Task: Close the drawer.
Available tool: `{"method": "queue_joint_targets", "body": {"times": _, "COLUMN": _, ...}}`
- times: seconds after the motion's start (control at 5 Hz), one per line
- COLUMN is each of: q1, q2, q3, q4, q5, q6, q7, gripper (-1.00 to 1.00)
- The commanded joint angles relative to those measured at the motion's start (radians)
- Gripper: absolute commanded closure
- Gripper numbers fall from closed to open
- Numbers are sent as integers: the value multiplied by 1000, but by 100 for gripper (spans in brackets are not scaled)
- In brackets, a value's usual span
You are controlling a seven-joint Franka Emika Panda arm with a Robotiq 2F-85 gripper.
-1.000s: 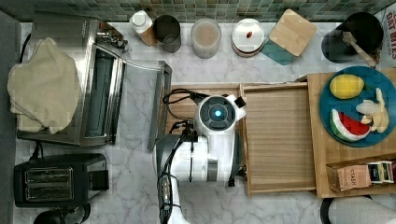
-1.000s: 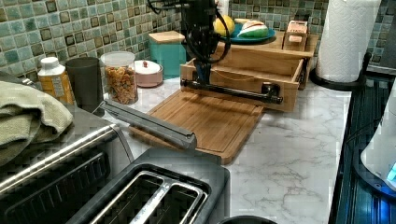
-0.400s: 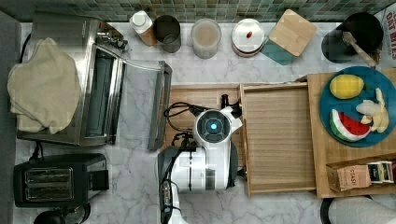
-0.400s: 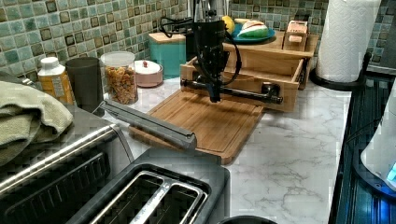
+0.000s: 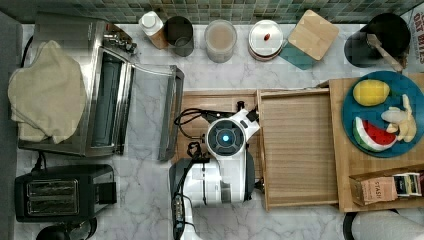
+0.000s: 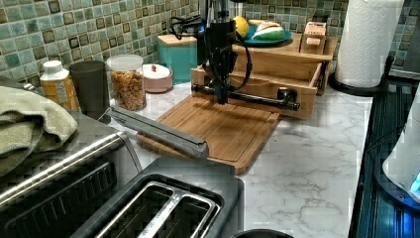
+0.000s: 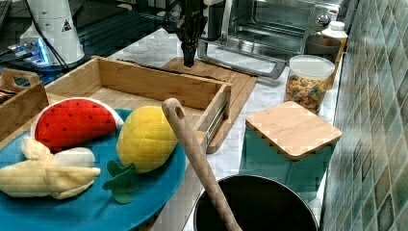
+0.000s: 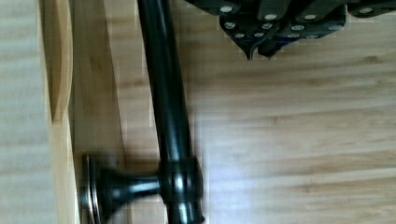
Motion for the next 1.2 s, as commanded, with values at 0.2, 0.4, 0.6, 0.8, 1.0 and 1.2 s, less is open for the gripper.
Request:
{"method": "queue_joint_targets", "body": {"times": 0.2, "q1": -87, "q2": 34, "q3": -89, "q4": 42, "q5": 6, "q6": -58, "q7": -268, "gripper": 100}}
{"method": "queue_joint_targets", "body": {"times": 0.4, "q1": -98, "q2": -5, "q3": -124, "q4": 9, "q5": -63, "q6": -24, "q7": -252, "gripper": 100}}
{"method": "queue_joint_targets", "body": {"times": 0.6, "q1": -120, "q2": 6, "q3": -162, "q4": 47, "q5": -77, "q6": -56, "q7": -308, "gripper": 100}}
{"method": "queue_joint_targets", "body": {"times": 0.8, "q1": -146, "q2": 21, "q3": -211, "q4": 66, "q5": -97, "q6": -7, "q7": -355, "gripper": 100}}
{"method": "queue_joint_targets", "body": {"times": 1.0, "q1": -211, "q2": 85, "q3": -246, "q4": 113, "q5": -26, "q6": 75, "q7": -539, "gripper": 100}}
{"method": "queue_joint_targets", "body": {"times": 1.2, "q1": -189, "q2": 145, "q3": -346, "q4": 181, "q5": 35, "q6": 86, "q7": -678, "gripper": 100}}
